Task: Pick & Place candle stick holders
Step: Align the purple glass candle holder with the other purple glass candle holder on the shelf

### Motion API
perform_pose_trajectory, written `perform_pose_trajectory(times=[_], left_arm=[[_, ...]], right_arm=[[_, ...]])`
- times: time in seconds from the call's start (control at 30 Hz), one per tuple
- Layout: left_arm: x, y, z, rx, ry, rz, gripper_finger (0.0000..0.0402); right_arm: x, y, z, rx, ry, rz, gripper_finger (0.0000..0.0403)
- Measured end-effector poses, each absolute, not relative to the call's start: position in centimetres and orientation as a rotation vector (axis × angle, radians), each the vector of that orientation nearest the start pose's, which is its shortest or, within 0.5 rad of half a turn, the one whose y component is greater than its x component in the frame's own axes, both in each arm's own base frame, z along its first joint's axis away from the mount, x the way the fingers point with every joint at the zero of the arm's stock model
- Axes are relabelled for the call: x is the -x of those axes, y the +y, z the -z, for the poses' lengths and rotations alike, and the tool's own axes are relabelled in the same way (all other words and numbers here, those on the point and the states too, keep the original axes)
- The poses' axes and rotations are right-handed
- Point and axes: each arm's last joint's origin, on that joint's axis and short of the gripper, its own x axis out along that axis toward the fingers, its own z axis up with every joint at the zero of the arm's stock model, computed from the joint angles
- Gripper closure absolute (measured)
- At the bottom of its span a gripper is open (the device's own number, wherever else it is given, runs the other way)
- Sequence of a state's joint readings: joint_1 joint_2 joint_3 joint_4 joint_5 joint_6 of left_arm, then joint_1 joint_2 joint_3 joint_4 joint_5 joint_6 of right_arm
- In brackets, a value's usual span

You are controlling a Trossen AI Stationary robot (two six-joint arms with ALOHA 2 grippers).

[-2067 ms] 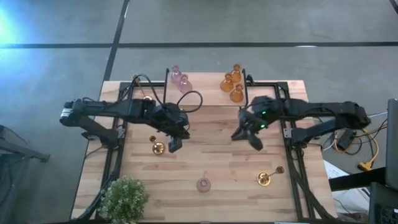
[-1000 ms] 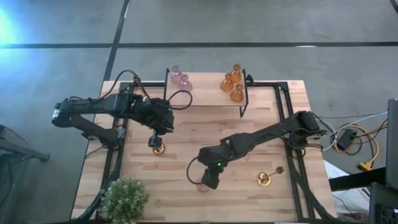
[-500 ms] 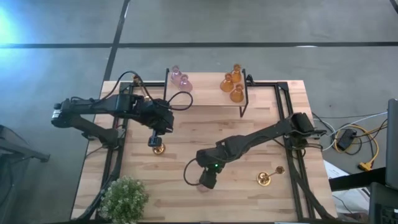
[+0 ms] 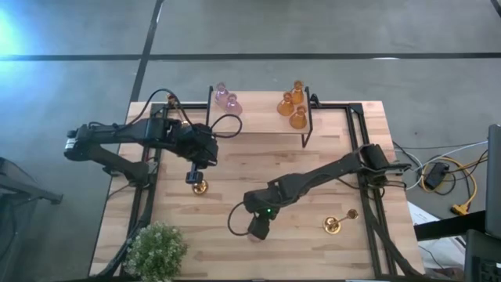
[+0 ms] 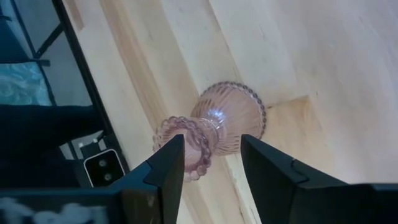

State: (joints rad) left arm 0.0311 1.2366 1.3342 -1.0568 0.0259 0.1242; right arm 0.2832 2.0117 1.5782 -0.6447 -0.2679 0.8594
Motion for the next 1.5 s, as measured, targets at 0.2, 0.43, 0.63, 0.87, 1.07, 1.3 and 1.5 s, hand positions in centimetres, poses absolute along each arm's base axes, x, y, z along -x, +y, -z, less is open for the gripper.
perform_pose_trajectory(times=[0.2,0.43,0.63,0.87,1.07,1.3,1.5], left_arm=[[-22.7,0.7,-35.7,-0.093,0.959,0.057,0.0342],[-22.7,0.7,-35.7,-0.098,0.959,0.058,0.0342],[-22.6,0.8,-35.7,-0.097,0.967,0.056,0.0342],[-22.5,0.8,-35.7,-0.099,0.973,0.056,0.0342],[-22.5,0.9,-35.7,-0.103,0.973,0.057,0.0342],[-22.5,0.9,-35.7,-0.104,0.972,0.055,0.0342],[-22.6,0.9,-35.7,-0.104,0.971,0.055,0.0342]], right_arm=[[-40.5,12.6,-20.6,-0.743,1.244,0.009,0.0264],[-40.3,12.6,-20.1,-0.745,1.258,0.017,0.0266],[-40.1,12.5,-19.6,-0.744,1.268,0.022,0.0266],[-39.9,12.4,-19.2,-0.737,1.275,0.035,0.0281],[-39.8,12.4,-19.2,-0.734,1.276,0.036,0.037],[-39.8,12.4,-19.5,-0.716,1.263,0.009,0.0378],[-39.1,11.7,-21.3,-0.695,1.235,0.001,0.0379]])
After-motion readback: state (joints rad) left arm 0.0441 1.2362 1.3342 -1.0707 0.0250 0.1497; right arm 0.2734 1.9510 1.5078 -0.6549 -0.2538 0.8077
